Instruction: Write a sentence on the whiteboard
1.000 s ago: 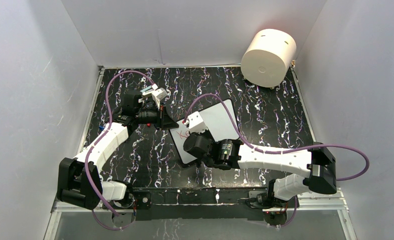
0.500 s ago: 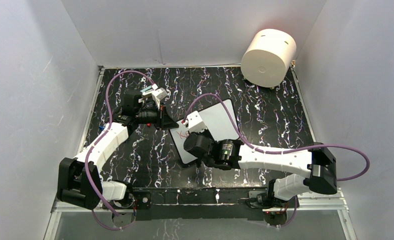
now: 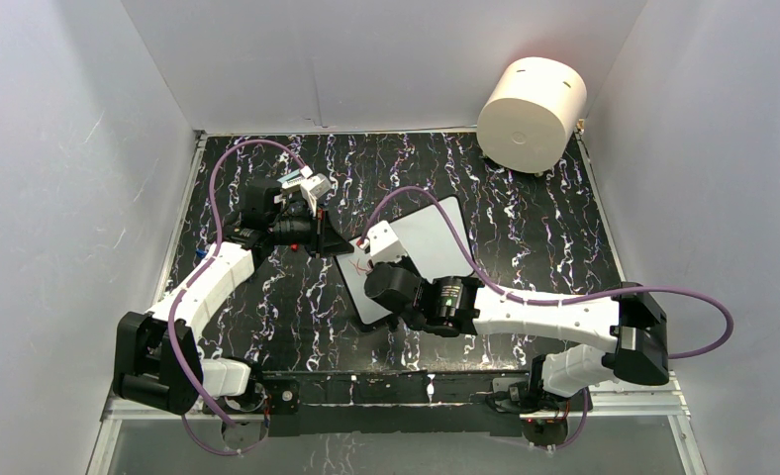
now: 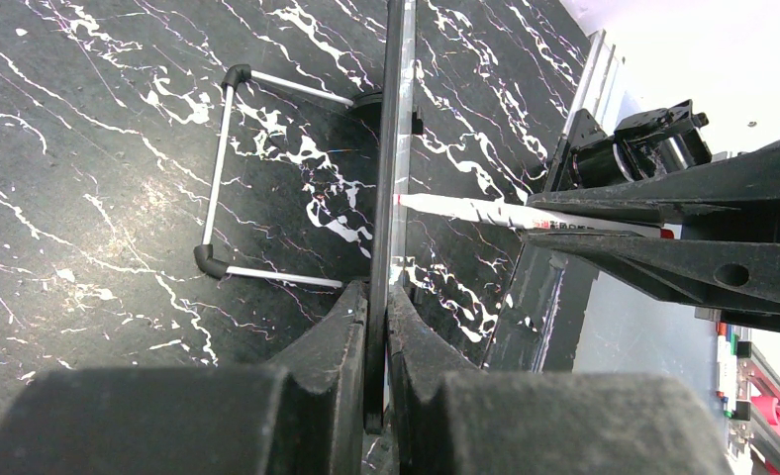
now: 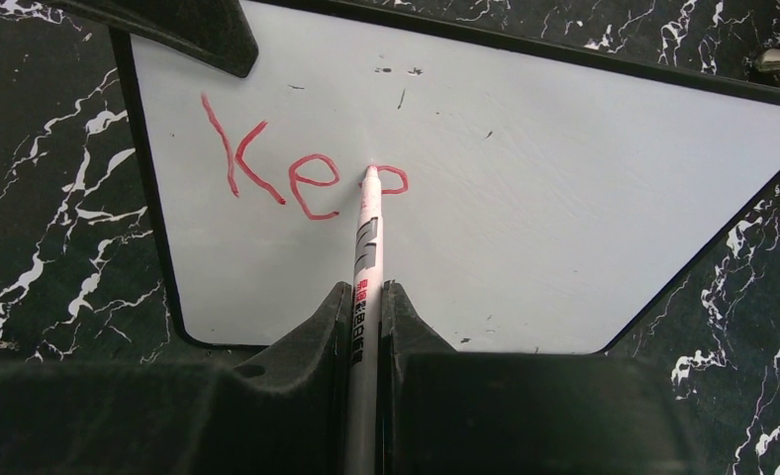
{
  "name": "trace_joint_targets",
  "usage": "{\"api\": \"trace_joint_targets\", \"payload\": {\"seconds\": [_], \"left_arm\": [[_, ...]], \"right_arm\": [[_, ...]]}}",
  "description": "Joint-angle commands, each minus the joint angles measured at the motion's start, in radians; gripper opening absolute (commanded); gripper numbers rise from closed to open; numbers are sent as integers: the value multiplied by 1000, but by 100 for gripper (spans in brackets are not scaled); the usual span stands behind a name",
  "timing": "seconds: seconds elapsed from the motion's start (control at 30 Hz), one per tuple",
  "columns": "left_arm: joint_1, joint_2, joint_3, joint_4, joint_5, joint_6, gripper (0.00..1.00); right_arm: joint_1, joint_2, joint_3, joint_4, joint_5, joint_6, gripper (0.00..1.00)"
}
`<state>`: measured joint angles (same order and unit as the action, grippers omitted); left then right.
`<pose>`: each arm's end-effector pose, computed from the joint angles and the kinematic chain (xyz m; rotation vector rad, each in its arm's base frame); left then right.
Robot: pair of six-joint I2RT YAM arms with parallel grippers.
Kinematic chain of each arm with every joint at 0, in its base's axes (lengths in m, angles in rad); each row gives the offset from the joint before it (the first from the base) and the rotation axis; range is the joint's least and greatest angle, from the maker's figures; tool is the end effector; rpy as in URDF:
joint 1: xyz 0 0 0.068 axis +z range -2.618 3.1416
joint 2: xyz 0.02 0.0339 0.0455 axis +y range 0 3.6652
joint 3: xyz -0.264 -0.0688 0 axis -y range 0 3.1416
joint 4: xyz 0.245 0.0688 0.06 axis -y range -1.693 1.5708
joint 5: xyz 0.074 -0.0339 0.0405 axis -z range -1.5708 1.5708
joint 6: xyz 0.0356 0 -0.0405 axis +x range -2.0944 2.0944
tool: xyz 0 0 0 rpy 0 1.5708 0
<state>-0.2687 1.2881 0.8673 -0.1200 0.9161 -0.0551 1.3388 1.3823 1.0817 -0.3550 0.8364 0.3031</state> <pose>0.2591 -0.1006 0.2724 0.7677 1.9281 -1.1550 0.0947 0.2858 0.2979 -0.5936 1.9029 0.1120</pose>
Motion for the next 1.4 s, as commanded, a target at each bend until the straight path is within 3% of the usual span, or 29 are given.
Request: {"api": "trace_joint_targets", "payload": {"seconds": [0.0, 0.53, 0.93, 1.37], "left_arm": [[-20, 30, -3, -85, -83, 27, 0], [-21, 30, -2, -88, -86, 30, 0], [-21, 33, -1, -90, -86, 29, 0], [-21, 34, -1, -92, -90, 31, 0]], "right_arm": [[-4, -7, 2, 31, -27, 3, 0], [-6, 2, 1, -67, -51, 41, 0], [-5, 9, 7, -104, 16, 72, 0], [-5, -63, -22, -47, 50, 70, 0]]}}
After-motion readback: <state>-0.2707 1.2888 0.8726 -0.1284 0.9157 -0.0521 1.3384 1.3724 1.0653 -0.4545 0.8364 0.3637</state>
